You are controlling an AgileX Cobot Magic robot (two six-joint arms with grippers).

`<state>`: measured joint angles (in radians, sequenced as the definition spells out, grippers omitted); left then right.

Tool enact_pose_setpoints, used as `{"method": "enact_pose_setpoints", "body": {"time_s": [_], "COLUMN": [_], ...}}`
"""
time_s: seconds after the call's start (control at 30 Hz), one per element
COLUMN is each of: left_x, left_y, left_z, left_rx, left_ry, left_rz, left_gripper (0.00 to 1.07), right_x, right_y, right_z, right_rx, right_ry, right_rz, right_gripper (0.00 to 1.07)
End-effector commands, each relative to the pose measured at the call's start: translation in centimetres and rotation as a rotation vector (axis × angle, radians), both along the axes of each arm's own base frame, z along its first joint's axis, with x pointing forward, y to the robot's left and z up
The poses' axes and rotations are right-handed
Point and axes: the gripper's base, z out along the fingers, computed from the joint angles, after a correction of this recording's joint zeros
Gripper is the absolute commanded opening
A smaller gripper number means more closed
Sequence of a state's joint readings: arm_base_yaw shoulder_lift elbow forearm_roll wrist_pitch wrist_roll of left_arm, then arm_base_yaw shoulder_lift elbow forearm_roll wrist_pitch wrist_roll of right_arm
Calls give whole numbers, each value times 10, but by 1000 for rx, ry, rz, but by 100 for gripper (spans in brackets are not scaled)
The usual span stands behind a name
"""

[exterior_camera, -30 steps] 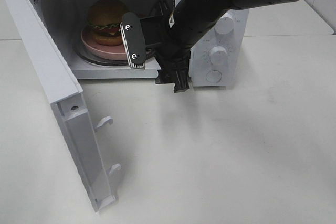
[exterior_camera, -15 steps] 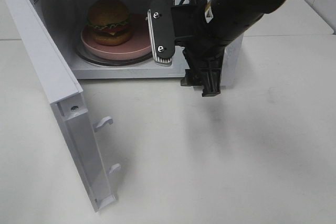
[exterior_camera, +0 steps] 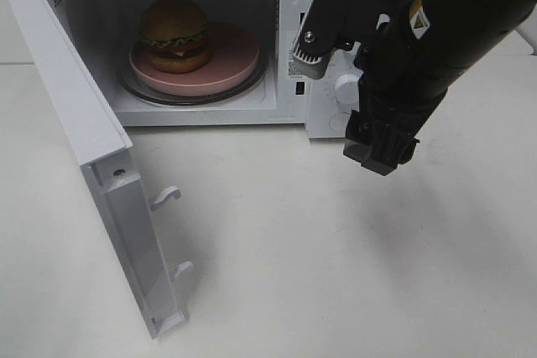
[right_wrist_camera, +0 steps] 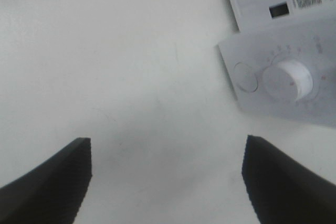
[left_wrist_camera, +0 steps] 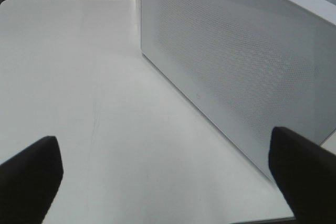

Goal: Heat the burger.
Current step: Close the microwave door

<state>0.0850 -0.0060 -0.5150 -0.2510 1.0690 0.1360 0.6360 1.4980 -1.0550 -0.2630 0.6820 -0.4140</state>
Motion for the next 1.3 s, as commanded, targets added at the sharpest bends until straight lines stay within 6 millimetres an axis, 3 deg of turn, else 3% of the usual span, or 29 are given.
{"method": "enact_pose_setpoints", "body": {"time_s": [0.03, 0.33, 0.7, 0.93, 1.3], "left_x": [-2, -2, -2, -2, -2], "left_y": [0, 0, 0, 0, 0], "left_z": [0, 0, 0, 0, 0], "left_rx": [-3, -3, -3, -3, -3], "left_ry": [-21, -21, -21, -21, -21], "left_rz": [1, 1, 1, 1, 1], "left_gripper": [100, 100, 100, 100, 100], "right_x": [-10, -32, -53, -81, -107], "right_y": [-11, -31, -47, -67, -121], "right_z": [9, 24, 43, 53, 60], "right_rx": [55, 35, 43, 103, 219], "right_ry": [42, 131, 129, 89, 33], "right_rz": [-202, -430, -473, -470, -679], "right_gripper": [76, 76, 76, 76, 76]}}
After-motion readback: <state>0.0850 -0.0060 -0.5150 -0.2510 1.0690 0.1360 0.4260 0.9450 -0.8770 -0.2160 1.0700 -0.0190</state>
